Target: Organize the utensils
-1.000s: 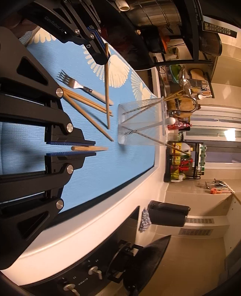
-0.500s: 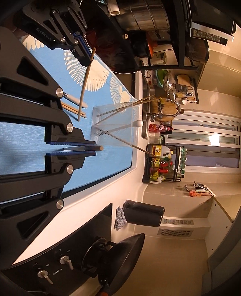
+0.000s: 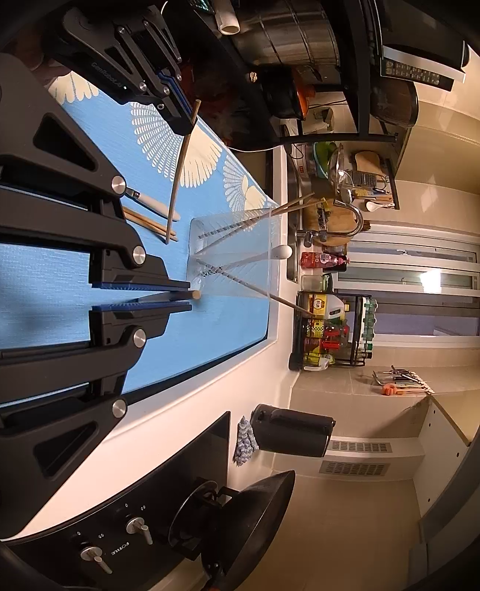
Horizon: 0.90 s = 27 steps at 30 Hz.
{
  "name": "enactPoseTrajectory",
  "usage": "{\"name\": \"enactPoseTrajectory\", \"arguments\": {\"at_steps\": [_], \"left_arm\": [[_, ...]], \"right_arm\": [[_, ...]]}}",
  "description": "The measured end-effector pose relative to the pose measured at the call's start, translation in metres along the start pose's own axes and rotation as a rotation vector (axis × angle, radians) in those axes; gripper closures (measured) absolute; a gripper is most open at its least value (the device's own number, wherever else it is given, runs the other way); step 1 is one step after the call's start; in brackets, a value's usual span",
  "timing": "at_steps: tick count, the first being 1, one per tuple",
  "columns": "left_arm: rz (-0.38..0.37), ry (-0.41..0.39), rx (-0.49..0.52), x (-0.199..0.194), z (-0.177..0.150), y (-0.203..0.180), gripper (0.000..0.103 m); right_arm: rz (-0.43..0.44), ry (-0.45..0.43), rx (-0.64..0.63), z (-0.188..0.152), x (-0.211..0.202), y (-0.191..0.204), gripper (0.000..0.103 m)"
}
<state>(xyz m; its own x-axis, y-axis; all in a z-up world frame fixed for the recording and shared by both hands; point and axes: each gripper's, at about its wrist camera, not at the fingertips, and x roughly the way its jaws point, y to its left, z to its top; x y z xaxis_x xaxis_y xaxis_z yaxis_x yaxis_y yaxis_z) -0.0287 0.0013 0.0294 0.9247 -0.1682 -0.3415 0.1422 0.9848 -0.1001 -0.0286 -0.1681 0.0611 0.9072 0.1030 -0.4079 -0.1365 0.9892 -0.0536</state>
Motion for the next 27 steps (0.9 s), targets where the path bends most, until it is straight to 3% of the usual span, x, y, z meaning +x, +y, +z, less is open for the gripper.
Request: {"name": "enactPoseTrajectory", "arguments": {"at_steps": [15, 21, 27], "left_arm": [[0.007, -0.028, -0.011, -0.001, 0.006, 0.001, 0.099], [0.01, 0.03, -0.063, 0.006, -0.002, 0.019, 0.103], [0.005, 0.152, -0.084, 0.015, -0.03, 0.033, 0.103]], "right_arm": [[0.006, 0.001, -0.007, -0.001, 0.0, 0.003, 0.098], [0.006, 0.006, -0.006, -0.003, 0.001, 0.003, 0.098], [0.012, 0.024, 0.031, -0.017, 0.003, 0.001, 0.098]]}}
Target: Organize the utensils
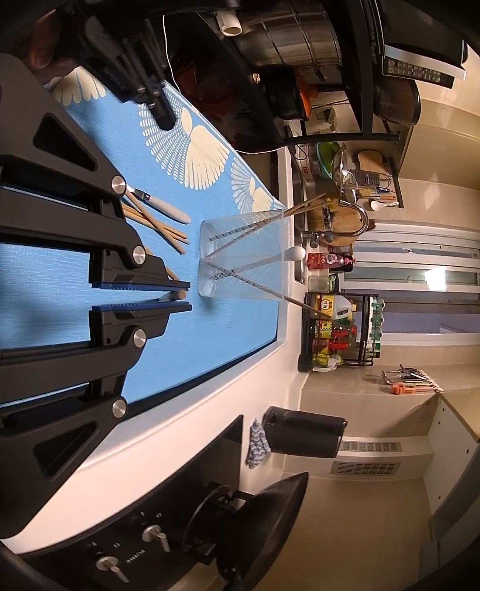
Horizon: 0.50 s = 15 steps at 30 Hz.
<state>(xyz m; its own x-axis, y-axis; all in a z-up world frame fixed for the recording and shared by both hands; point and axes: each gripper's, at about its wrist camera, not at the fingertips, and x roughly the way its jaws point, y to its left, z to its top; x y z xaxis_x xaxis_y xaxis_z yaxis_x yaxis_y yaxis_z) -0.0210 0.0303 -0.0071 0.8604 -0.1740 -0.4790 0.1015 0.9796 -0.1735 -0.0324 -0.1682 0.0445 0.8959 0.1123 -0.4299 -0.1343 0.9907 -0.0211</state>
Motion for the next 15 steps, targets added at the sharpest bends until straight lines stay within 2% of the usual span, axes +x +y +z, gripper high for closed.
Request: {"name": "enactPoseTrajectory", "arguments": {"at_steps": [3, 4, 5, 7, 12, 15], "left_arm": [[-0.008, 0.044, 0.017, 0.005, -0.015, -0.004, 0.099], [-0.011, 0.058, 0.022, 0.007, -0.02, -0.006, 0.091], [-0.012, 0.073, 0.029, 0.008, -0.026, -0.009, 0.077], [-0.008, 0.083, 0.039, 0.008, -0.034, -0.011, 0.069], [0.012, 0.09, 0.072, 0.009, -0.046, -0.016, 0.069], [0.022, 0.101, 0.081, 0.011, -0.051, -0.016, 0.075]], "right_arm": [[0.007, 0.011, 0.002, -0.009, 0.002, 0.002, 0.098], [0.01, 0.014, 0.002, -0.011, 0.002, 0.002, 0.098], [0.012, 0.017, 0.001, -0.013, 0.003, 0.002, 0.098], [0.015, 0.019, 0.002, -0.016, 0.004, 0.001, 0.098], [0.018, 0.018, 0.02, -0.017, 0.006, -0.003, 0.098], [0.022, 0.018, 0.017, -0.017, 0.006, -0.002, 0.098]]}}
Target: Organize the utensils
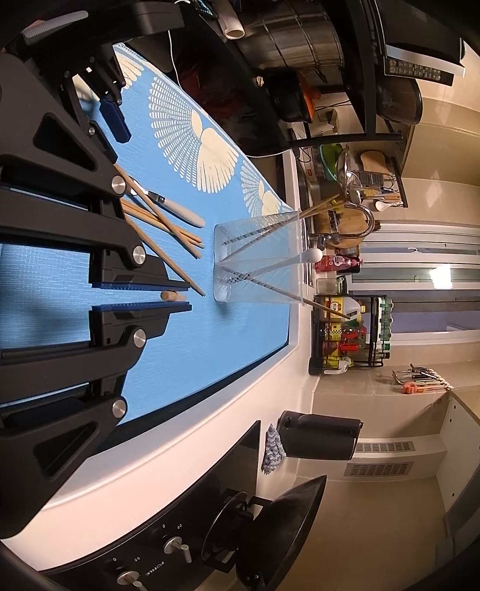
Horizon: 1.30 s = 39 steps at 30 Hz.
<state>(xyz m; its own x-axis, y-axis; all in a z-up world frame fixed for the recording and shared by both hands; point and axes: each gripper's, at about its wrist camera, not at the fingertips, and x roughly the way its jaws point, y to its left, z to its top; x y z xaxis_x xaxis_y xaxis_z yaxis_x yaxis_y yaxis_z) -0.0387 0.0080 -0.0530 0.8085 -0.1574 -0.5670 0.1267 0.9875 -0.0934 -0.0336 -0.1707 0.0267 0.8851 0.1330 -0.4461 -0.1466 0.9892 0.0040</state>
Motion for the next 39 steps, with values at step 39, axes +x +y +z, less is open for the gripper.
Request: {"name": "enactPoseTrajectory", "arguments": {"at_steps": [39], "left_arm": [[0.11, -0.262, 0.087, -0.035, 0.042, -0.019, 0.097]], "right_arm": [[-0.009, -0.028, -0.044, 0.019, -0.017, 0.003, 0.098]]}}
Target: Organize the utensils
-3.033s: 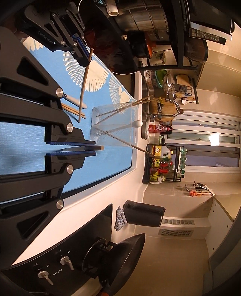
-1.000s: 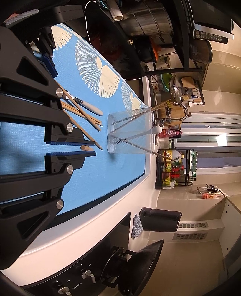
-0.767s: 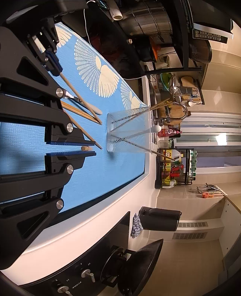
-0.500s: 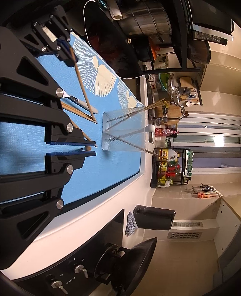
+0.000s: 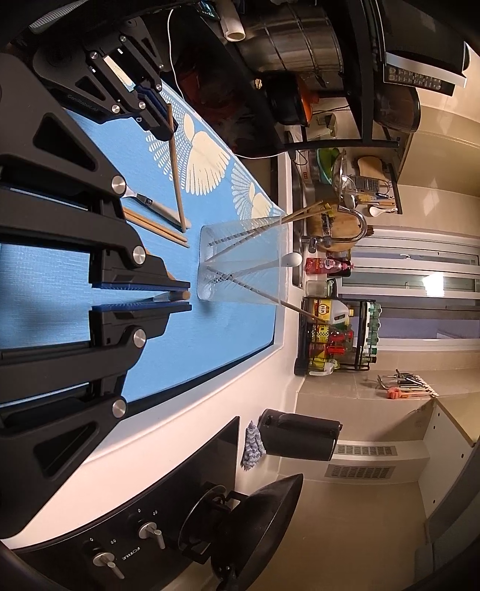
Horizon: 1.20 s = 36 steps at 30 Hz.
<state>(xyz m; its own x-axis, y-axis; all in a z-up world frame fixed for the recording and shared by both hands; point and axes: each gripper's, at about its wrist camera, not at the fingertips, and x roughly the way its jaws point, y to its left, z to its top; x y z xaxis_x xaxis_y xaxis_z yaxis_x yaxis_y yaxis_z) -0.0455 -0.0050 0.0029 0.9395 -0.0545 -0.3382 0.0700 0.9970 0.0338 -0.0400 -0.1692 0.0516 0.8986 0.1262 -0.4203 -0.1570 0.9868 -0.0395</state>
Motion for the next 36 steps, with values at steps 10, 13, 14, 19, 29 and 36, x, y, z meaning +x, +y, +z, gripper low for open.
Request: {"name": "enactPoseTrajectory", "arguments": {"at_steps": [10, 13, 14, 19, 29, 36], "left_arm": [[-0.007, -0.054, 0.014, -0.01, 0.024, 0.001, 0.097], [-0.023, -0.051, 0.008, -0.006, 0.04, 0.006, 0.098], [-0.032, -0.04, 0.007, -0.004, 0.047, 0.009, 0.098], [-0.068, 0.014, -0.02, 0.009, 0.073, 0.023, 0.098], [-0.141, 0.128, -0.051, 0.035, 0.125, 0.045, 0.098], [-0.166, 0.207, -0.052, 0.039, 0.17, 0.053, 0.098]], "right_arm": [[0.003, -0.007, 0.003, 0.009, -0.001, -0.003, 0.098], [0.005, -0.023, 0.003, 0.02, -0.002, -0.006, 0.098], [0.006, -0.026, 0.001, 0.024, -0.002, -0.006, 0.098], [0.025, -0.023, -0.007, 0.053, 0.001, -0.01, 0.098], [0.069, -0.007, -0.016, 0.096, 0.017, -0.021, 0.098], [0.093, -0.022, -0.029, 0.114, 0.022, -0.021, 0.098]]}}
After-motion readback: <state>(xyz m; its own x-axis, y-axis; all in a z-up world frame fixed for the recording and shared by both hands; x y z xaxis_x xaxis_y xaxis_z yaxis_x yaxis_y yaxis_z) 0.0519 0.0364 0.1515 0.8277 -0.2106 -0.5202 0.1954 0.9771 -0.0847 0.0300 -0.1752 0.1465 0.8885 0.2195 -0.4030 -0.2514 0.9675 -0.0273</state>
